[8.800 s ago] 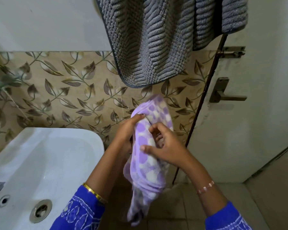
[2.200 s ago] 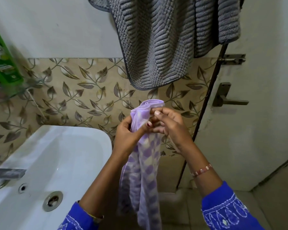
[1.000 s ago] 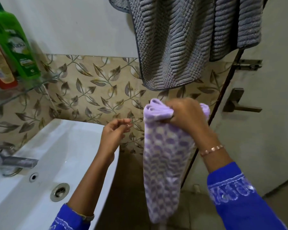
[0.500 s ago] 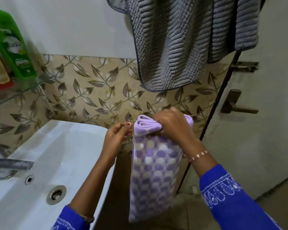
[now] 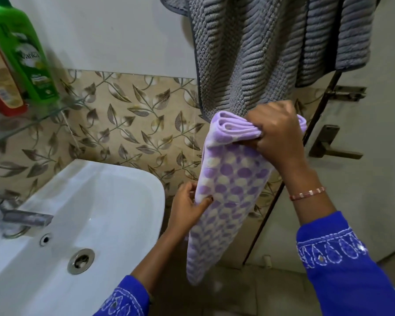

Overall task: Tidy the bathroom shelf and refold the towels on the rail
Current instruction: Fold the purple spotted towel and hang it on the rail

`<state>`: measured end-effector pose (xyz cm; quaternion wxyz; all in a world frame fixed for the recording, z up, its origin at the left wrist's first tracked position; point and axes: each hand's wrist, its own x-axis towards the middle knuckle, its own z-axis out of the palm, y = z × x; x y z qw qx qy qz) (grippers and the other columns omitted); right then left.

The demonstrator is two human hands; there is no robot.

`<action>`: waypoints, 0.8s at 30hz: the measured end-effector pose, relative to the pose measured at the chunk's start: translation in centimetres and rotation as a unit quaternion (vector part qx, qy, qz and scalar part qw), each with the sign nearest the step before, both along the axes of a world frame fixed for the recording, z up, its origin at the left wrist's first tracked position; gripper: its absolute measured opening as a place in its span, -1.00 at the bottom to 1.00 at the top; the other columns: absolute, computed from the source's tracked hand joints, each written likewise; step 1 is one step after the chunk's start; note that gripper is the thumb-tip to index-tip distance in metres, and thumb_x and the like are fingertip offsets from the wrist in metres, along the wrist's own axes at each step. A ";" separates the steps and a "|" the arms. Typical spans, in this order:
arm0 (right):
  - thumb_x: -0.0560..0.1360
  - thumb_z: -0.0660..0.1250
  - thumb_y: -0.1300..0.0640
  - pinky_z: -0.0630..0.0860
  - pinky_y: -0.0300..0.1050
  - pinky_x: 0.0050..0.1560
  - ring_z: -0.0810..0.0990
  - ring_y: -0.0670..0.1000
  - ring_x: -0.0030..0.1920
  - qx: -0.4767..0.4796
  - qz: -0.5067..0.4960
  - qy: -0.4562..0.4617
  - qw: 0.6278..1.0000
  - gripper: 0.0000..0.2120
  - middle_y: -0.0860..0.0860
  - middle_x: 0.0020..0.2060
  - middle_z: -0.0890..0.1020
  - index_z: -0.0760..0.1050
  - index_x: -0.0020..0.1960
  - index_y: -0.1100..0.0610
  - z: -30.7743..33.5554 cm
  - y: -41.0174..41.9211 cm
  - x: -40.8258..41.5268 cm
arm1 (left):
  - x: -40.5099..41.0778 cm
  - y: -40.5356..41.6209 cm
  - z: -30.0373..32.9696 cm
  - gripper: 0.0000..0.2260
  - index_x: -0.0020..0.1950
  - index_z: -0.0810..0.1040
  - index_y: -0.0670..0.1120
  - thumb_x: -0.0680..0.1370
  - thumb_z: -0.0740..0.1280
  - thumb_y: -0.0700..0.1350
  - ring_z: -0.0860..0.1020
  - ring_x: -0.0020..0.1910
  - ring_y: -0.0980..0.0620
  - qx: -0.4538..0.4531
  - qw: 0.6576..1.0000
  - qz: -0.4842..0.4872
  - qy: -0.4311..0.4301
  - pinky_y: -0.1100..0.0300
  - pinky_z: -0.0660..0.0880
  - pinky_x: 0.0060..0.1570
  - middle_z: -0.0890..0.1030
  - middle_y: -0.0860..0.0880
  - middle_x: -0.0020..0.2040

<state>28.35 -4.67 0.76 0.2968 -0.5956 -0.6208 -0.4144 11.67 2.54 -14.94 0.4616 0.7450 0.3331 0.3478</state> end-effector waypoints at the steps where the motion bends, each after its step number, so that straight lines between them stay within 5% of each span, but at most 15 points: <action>1: 0.47 0.13 -0.26 0.22 -0.04 -0.17 0.47 0.12 -0.37 0.011 0.002 0.007 1.000 -0.53 0.10 -0.44 0.48 0.37 -0.36 0.11 0.4 -0.1 0.1 | 0.2 0.0 -0.2 -0.69 0.11 0.49 -0.09 0.42 0.42 -0.03 0.57 -0.01 0.07 0.005 1.000 0.004 0.016 0.35 0.48 -0.08 0.56 -0.01 0.03; 4: 0.48 0.11 -0.28 0.23 -0.04 -0.13 0.46 0.12 -0.37 0.044 0.006 0.016 0.999 -0.49 0.10 -0.45 0.47 0.39 -0.36 0.14 0.9 -0.5 0.4 | 0.9 0.3 -0.1 -0.67 0.09 0.54 -0.17 0.41 0.43 -0.03 0.55 0.03 -0.05 0.029 0.998 0.023 0.056 0.25 0.47 -0.03 0.58 -0.10 0.03; 7: 0.47 0.06 -0.33 0.24 -0.04 -0.10 0.45 0.12 -0.36 0.068 -0.003 0.019 0.997 -0.42 0.10 -0.46 0.46 0.42 -0.36 0.15 1.2 -0.6 0.6 | 1.1 0.4 1.0 -0.76 -0.02 0.61 -0.12 0.39 0.46 -0.03 0.58 -0.15 0.08 0.053 0.998 -0.015 0.026 0.34 0.47 -0.17 0.62 0.01 -0.14; 10: 0.49 0.07 -0.30 0.24 -0.05 -0.11 0.44 0.12 -0.37 0.087 0.005 0.017 0.996 -0.44 0.10 -0.47 0.45 0.42 -0.36 0.16 1.3 -0.7 0.6 | 1.2 0.2 0.6 -0.71 0.02 0.61 -0.12 0.36 0.49 -0.05 0.62 -0.09 0.06 -0.001 0.995 -0.092 0.035 0.14 0.57 -0.03 0.66 -0.01 -0.07; 13: 0.47 0.09 -0.30 0.24 -0.05 -0.10 0.44 0.11 -0.37 0.080 0.013 0.006 0.997 -0.44 0.11 -0.46 0.46 0.43 -0.36 0.18 1.2 -0.8 0.5 | 1.2 0.3 -0.3 -0.65 0.07 0.49 -0.12 0.36 0.49 -0.09 0.58 -0.07 0.05 -0.056 0.997 -0.034 0.030 0.23 0.52 -0.08 0.59 0.07 -0.09; 16: 0.46 0.09 -0.30 0.25 -0.05 -0.10 0.43 0.11 -0.37 0.074 0.021 0.006 0.997 -0.43 0.11 -0.46 0.46 0.43 -0.35 0.18 1.1 -0.8 0.3 | 0.9 1.3 -1.0 -0.45 0.14 0.31 -0.11 0.30 0.53 -0.05 0.56 -0.11 0.02 -0.102 0.994 0.051 0.002 0.16 0.54 -0.10 0.53 0.06 -0.15; 19: 0.46 0.09 -0.30 0.25 -0.05 -0.11 0.43 0.11 -0.38 0.081 0.028 0.007 0.996 -0.44 0.11 -0.47 0.45 0.42 -0.37 0.18 1.2 -0.7 0.3 | 0.9 2.5 -1.3 -0.27 0.35 0.29 -0.08 0.28 0.53 0.04 0.56 0.03 0.00 -0.094 0.994 0.022 0.043 0.04 0.55 0.05 0.57 0.02 0.06; 21: 0.47 0.11 -0.29 0.25 -0.05 -0.11 0.43 0.11 -0.39 0.087 0.025 0.011 0.996 -0.44 0.11 -0.48 0.46 0.42 -0.37 0.19 1.2 -0.7 0.4 | 1.0 2.5 -1.2 -0.44 0.26 0.46 -0.10 0.32 0.51 0.02 0.59 0.01 0.03 -0.048 0.997 0.002 0.060 0.22 0.55 -0.05 0.61 0.00 0.08; 24: 0.48 0.17 -0.22 0.25 -0.05 -0.12 0.44 0.12 -0.39 0.096 -0.001 0.018 0.995 -0.50 0.11 -0.48 0.47 0.43 -0.37 0.19 1.0 -0.7 0.9 | 0.8 1.7 -1.1 -0.71 0.01 0.60 -0.14 0.36 0.48 -0.04 0.58 -0.22 0.18 0.004 0.998 0.052 0.025 0.51 0.43 -0.32 0.63 0.04 -0.15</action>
